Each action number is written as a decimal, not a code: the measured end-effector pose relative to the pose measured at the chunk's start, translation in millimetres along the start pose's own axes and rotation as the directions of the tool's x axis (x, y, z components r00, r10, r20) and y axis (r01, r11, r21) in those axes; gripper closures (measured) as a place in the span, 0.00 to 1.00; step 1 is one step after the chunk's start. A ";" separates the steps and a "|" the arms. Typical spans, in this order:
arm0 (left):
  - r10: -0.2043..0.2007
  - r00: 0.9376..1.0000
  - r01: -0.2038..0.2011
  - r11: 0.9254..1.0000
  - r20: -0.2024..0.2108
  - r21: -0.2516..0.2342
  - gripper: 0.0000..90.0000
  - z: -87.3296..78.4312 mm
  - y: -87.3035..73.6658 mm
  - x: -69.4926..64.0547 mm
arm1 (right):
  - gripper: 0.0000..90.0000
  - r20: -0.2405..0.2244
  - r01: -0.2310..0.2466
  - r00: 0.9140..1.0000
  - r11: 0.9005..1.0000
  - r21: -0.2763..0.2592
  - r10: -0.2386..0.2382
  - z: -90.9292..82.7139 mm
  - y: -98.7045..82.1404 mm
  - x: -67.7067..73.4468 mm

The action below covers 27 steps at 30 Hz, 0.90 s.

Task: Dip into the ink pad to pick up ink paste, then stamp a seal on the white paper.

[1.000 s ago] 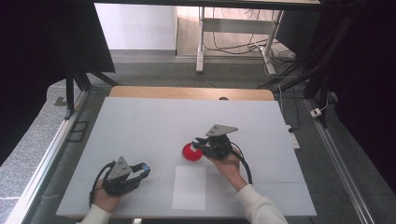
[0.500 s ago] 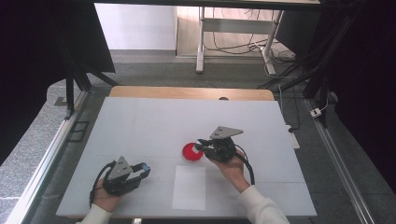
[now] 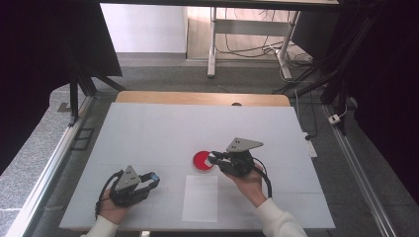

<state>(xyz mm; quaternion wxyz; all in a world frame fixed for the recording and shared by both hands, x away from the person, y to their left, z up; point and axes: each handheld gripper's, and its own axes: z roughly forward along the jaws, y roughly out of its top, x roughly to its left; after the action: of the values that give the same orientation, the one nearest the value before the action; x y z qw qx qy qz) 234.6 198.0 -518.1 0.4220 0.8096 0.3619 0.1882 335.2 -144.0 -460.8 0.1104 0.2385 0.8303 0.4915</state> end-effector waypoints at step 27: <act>0.000 1.000 0.000 1.000 0.004 -0.006 0.73 -0.5 0.5 -0.3 | 0.84 -0.042 0.002 0.999 1.000 0.002 -0.002 -21.9 -12.2 16.2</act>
<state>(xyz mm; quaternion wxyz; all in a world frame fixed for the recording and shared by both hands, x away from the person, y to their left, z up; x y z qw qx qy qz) 234.4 197.8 -517.4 0.4251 0.8089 0.3604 0.1875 308.6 -157.5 -459.8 0.0929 0.2275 0.8332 0.4954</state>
